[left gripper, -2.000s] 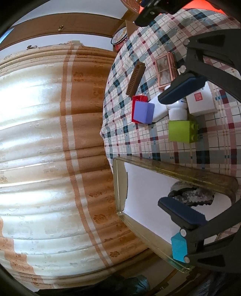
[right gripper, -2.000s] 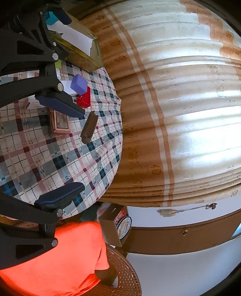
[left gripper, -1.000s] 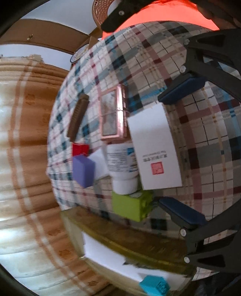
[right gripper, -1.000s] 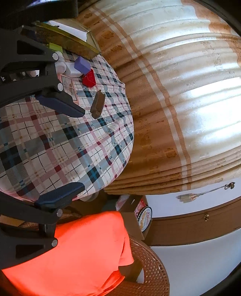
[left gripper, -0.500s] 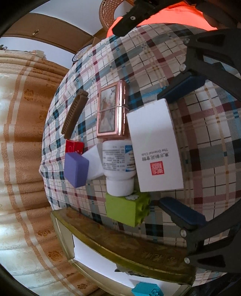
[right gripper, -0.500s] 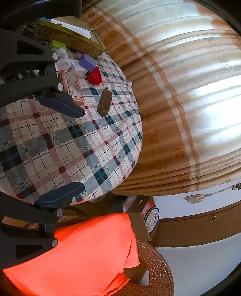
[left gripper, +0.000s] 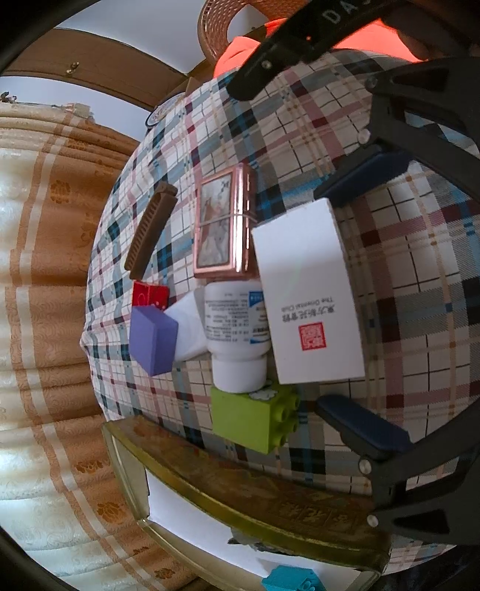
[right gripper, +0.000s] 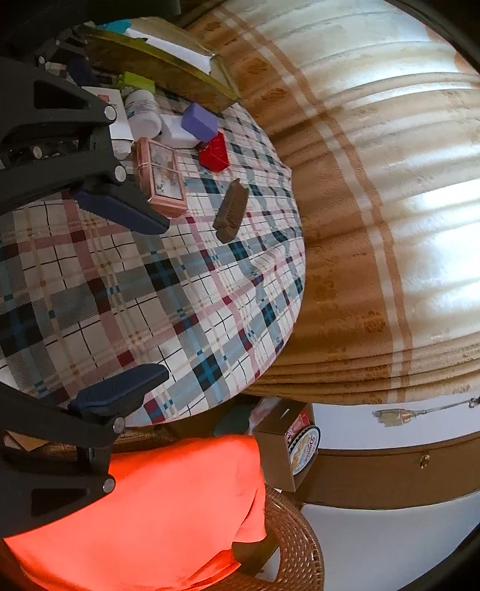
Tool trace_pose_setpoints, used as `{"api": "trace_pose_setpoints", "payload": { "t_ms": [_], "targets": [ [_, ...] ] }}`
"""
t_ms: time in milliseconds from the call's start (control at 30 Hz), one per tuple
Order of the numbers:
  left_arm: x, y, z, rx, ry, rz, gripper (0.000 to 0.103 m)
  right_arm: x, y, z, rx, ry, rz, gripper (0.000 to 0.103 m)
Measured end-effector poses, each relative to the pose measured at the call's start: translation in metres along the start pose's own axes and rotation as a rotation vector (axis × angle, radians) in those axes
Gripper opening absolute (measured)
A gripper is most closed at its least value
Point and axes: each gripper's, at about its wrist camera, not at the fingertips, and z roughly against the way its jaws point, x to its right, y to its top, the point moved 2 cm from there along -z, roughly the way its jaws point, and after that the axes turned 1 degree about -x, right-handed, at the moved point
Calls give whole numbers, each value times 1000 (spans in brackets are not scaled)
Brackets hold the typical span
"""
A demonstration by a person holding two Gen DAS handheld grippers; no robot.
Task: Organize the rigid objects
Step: 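Grasp the white printed box with the left gripper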
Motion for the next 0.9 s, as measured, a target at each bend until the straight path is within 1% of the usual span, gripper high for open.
{"api": "trace_pose_setpoints", "payload": {
  "t_ms": [133,200,300,367,433,533,567,633,700,800,900],
  "targets": [
    [1,-1,3,17,-15,-15,93,-2,-2,0,-7,-5,13,75],
    [0,-1,5,26,-18,-10,86,-3,-3,-1,-16,-5,19,75],
    [-5,-1,7,35,-51,9,85,-4,-4,-3,-31,-9,30,75],
    [-8,-1,8,37,-71,4,84,-4,-4,-4,-39,-14,36,75],
    [-8,-3,9,38,-79,-20,83,-5,-4,-5,-43,-19,40,75],
    [-17,-4,11,42,-88,4,82,-6,-4,-5,-46,-19,43,75],
    [-20,-6,12,44,-81,4,82,-7,-4,-5,-53,-6,40,75],
    [-26,-10,14,45,-55,2,82,-11,-5,-7,-84,48,27,75],
    [-31,-12,15,50,-53,7,82,-20,-5,-8,-100,72,40,75],
    [-37,-14,16,57,-61,11,82,-33,-4,-12,-123,106,51,75],
    [-42,-15,17,71,-92,31,82,-47,-3,-18,-156,147,68,75]
  ]
}}
